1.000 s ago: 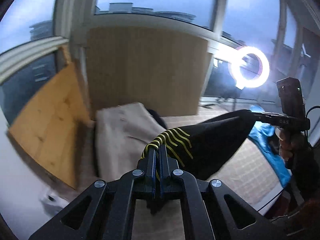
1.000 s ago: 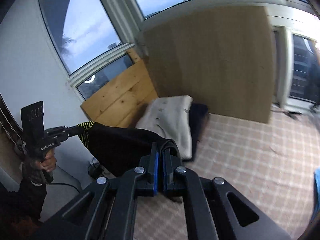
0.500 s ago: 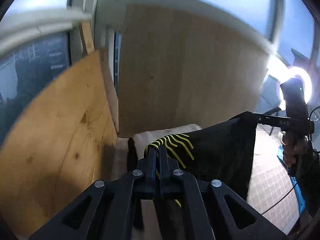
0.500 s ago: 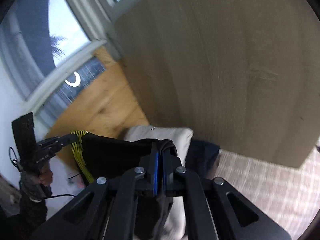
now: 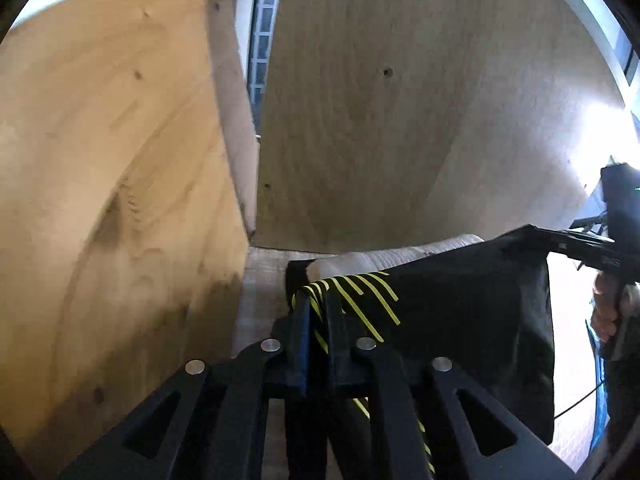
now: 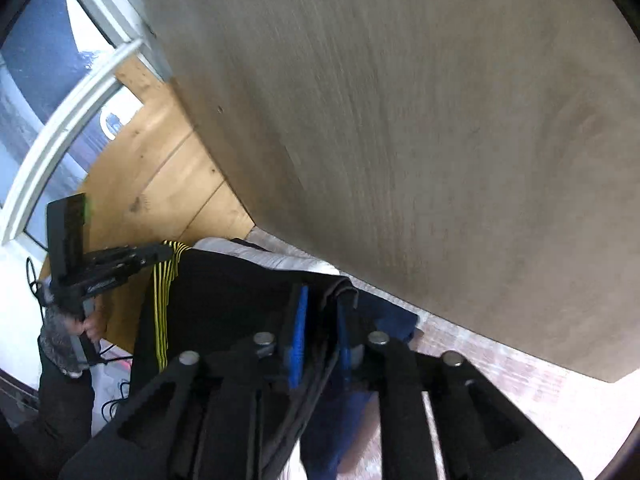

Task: Fold clothes
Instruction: 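Lift the shorts with both tools and carry them onto the clothes stack, then open both tools to release the folded shorts on the stack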

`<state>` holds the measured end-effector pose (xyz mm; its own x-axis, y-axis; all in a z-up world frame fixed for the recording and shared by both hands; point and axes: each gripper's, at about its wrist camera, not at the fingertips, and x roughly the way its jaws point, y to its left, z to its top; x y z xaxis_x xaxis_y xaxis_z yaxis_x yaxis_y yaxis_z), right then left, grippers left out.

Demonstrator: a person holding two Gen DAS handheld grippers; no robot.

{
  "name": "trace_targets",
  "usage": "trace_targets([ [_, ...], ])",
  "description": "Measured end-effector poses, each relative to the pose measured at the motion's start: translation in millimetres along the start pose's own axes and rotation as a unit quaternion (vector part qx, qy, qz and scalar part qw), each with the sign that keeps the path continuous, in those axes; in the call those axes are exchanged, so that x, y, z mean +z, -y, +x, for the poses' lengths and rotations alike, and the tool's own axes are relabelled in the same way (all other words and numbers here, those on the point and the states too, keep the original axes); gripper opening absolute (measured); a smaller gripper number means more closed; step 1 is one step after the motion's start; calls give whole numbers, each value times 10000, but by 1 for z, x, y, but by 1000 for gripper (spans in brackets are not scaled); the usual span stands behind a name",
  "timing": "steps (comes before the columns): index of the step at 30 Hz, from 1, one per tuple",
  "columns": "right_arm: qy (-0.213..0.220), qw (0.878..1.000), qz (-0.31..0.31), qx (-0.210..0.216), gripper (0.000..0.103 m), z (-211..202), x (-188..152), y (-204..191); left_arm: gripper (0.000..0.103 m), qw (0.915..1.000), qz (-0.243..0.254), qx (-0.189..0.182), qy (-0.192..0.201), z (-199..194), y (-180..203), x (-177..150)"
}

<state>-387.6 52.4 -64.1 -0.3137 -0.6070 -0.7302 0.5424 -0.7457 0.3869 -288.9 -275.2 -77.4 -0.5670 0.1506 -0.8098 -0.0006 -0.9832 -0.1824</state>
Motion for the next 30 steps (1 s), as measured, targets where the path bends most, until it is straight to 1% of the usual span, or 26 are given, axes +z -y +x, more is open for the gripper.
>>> trace_targets([
  [1, 28, 9999, -73, -77, 31, -7, -1, -2, 9, 10000, 70, 26, 23, -4, 2, 1],
  [3, 75, 9996, -147, -209, 43, -18, -1, -4, 13, 9996, 242, 170, 42, -8, 4, 2],
  [4, 88, 9996, -49, -272, 43, -20, 3, 0, 25, 9993, 255, 274, 27, -6, 4, 3],
  [5, 153, 9989, -3, -445, 43, -22, 7, 2, 31, 9988, 282, 398, 2, -3, 4, 4],
  [6, 272, 9972, -34, -697, 41, -26, 8, -2, 31, 9979, 334, 559, -41, 0, 4, 5],
  [7, 370, 9958, -139, -824, 29, -28, 9, -8, 28, 9970, 360, 676, -52, 1, 4, 6],
  [9, 467, 9944, -569, -762, 12, -25, 5, -32, 29, 9968, 306, 736, 59, -7, 2, 4],
  [11, 412, 9917, -959, -753, 12, -13, -4, -54, 29, 9964, 251, 797, 169, -15, 0, 2],
  [12, 318, 9895, -1174, -778, 12, -2, -9, -63, 29, 9961, 223, 827, 225, -18, -1, 2],
  [13, 196, 9869, -1345, -874, 12, 10, -12, -70, 25, 9957, 196, 857, 280, -22, -2, 1],
  [14, 131, 9845, -1435, -999, 12, 20, -15, -72, 24, 9959, 190, 821, 337, -26, -1, -1],
  [16, 93, 9821, -1467, -1178, 12, 33, -17, -70, 24, 9974, 262, 486, 454, -32, 8, -8],
  [17, 98, 9828, -1386, -1216, 12, 37, -16, -66, 24, 9978, 327, 350, 466, -32, 14, -11],
  [18, 96, 9832, -1317, -1257, 12, 40, -15, -61, 25, 9978, 449, 332, 364, -24, 20, -14],
  [19, 75, 9825, -1286, -1346, 12, 43, -13, -58, 28, 9972, 570, 419, 222, -11, 25, -17],
  [20, 43, 9804, -1287, -1492, 12, 46, -12, -54, 27, 9965, 648, 517, 89, 1, 28, -19],
  [23, 75, 9791, -1099, -1712, 12, 33, -12, -39, 25, 9961, 433, 761, -135, 15, 20, -21],
  [24, 116, 9801, -1018, -1698, 12, 25, -12, -36, 23, 9966, 326, 750, -71, 6, 19, -22],
  [25, 187, 9826, -937, -1593, 12, 13, -14, -36, 23, 9968, 332, 726, 49, -8, 21, -25],
  [27, 280, 9861, -873, -1384, 14, -11, -25, -46, 26, 9967, 358, 672, 274, -35, 28, -31],
  [29, 306, 9870, -1055, -1177, 20, -30, -48, -69, 29, 9964, 454, 581, 425, -62, 39, -44],
  [30, 310, 9863, -1158, -1136, 28, -36, -60, -81, 30, 9961, 500, 527, 491, -77, 48, -53],
])
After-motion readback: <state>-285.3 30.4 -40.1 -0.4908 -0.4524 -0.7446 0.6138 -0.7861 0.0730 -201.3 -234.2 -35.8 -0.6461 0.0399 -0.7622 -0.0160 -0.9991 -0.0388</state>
